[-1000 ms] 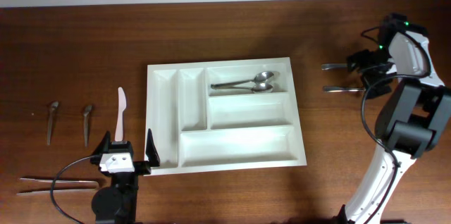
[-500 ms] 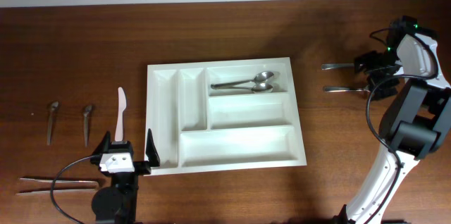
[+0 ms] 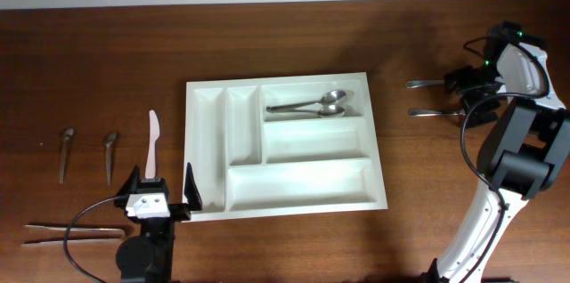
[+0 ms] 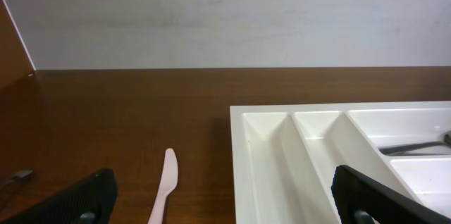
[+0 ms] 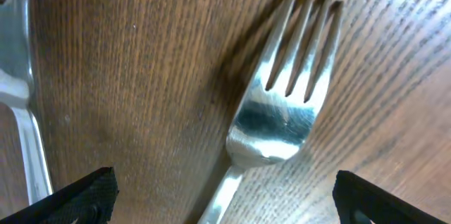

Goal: Pack container
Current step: 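Lower the right gripper onto the lower silver fork and grasp it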

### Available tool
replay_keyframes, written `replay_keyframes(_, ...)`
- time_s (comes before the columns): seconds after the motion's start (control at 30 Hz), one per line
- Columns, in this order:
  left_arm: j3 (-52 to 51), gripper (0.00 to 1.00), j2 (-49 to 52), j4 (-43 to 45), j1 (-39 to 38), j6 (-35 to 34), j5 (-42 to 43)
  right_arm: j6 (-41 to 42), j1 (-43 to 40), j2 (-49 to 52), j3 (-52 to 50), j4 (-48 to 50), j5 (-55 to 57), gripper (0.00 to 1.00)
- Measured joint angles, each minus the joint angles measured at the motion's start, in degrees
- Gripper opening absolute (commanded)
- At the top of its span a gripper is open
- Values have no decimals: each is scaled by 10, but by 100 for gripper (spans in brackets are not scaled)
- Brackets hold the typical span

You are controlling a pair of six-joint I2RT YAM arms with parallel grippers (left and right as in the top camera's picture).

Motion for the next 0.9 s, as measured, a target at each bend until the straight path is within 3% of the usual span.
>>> replay_keyframes(0.47, 0, 99, 0, 0, 0, 0, 0, 6, 1, -16, -60, 47, 0, 99)
replay_keyframes(0.6, 0, 99, 0, 0, 0, 0, 0, 5, 2, -17, -62, 48, 1, 83)
replay_keyframes(0.77, 0, 99, 0, 0, 0, 0, 0, 6, 2, -17, -63, 48, 0, 50)
replay_keyframes(0.87, 0, 99, 0, 0, 0, 0, 0, 7, 2, -17, -64, 49, 0, 49)
replay_keyframes(0.9, 0, 99, 0, 0, 0, 0, 0, 7, 2, -18, -64, 49, 0, 44)
